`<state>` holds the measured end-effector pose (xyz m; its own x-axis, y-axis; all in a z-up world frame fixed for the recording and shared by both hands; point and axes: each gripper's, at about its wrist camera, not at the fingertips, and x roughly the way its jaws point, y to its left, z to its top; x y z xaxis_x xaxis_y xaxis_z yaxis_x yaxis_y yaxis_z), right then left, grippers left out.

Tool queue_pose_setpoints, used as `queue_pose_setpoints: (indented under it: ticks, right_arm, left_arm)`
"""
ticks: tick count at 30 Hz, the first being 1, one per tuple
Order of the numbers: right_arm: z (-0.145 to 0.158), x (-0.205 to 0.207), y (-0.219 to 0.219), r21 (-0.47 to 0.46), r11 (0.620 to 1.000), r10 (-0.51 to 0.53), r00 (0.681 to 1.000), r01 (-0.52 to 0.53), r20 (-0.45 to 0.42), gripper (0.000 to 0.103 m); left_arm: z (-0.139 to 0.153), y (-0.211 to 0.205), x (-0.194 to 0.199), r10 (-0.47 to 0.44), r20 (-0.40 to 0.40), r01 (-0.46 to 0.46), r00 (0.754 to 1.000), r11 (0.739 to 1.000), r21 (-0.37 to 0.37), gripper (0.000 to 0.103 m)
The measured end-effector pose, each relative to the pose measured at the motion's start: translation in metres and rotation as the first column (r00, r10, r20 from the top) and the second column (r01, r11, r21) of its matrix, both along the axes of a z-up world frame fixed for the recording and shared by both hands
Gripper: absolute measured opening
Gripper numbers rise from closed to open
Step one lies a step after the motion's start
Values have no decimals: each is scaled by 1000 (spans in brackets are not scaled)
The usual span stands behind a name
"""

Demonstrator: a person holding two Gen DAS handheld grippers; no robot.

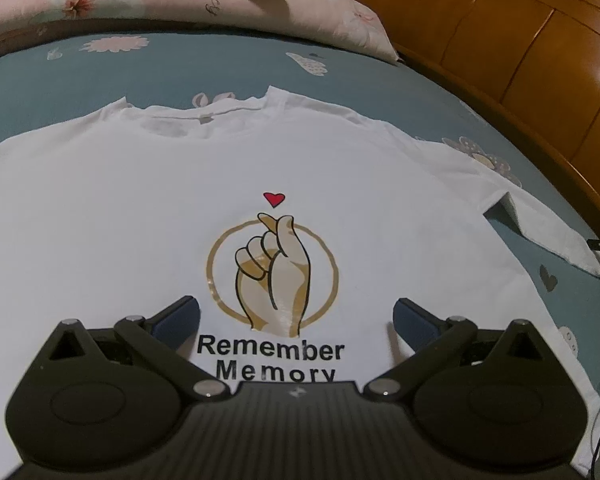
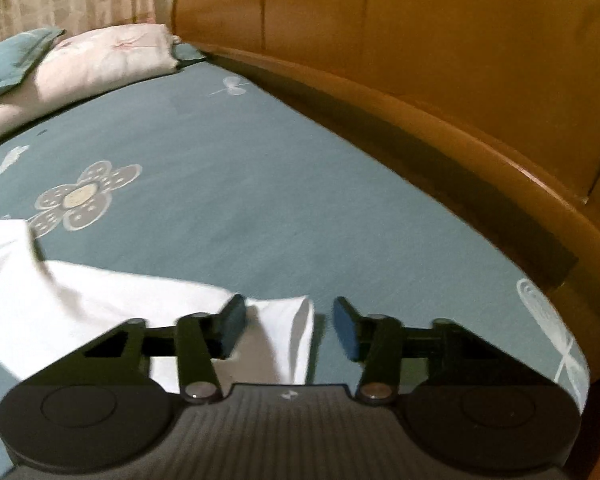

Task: Fold clothes
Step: 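Pinch the sleeve cuff with the right gripper and pull it outward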

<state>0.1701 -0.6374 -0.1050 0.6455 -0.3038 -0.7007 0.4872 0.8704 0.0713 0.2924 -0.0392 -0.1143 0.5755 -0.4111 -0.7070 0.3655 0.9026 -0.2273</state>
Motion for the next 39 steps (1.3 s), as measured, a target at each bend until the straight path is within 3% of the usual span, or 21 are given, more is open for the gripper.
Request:
queue_pose_setpoints:
  ticks: [1,3,4,11,22,26,28,29,31,34,37,39]
  right_arm:
    - [1,-2,-1,25,1000,6,1000,-6,9,30]
    - [1,3,-1,32,999,22,1000,-22,9,11]
    - [4,4,2,24,999,26,1000,-26,7,10]
    - [24,19,8,-49,997,57,998,-57,-2,7]
    - [60,55,-8,-209,978,12,998,3,69,7]
    - [59,68,-18,-205,979,-8,997,24,76,7]
    - [47,79,-21,-216,976,-37,999,36,-3,11]
    - [40,84,-22,-224,974,-54,997,42,-47,21]
    - [29,89,-23,-240,966,-128,983,95,-129,24]
    - [33,83,-11,-244,963,-144,985,116,-98,29]
    - [43,74,9,-227,971,-95,994,79,-59,44]
    - [45,63,13,-157,983,-102,995,97,-21,46]
  left_arm:
    - [0,-1,0,0,1,0,1000,1000,4,102]
    - [0,-2,0,0,3,-1,1000,1000,9,102]
    - [0,-2,-1,0,4,0,1000,1000,11,102]
    - [0,-2,-1,-2,8,2,1000,1000,15,102]
    - [0,-1,1,-1,6,1,1000,1000,9,102]
    - [-1,-3,0,-6,11,5,1000,1000,21,102]
    - [-1,-3,0,-6,11,6,1000,1000,24,102]
    - [-1,-2,0,-6,10,6,1000,1000,21,102]
    - [0,-1,0,-6,8,6,1000,1000,16,102]
    - [0,-1,0,-5,7,5,1000,1000,10,102]
    - [0,-1,0,-6,8,6,1000,1000,11,102]
    - [0,-1,0,-6,9,6,1000,1000,9,102]
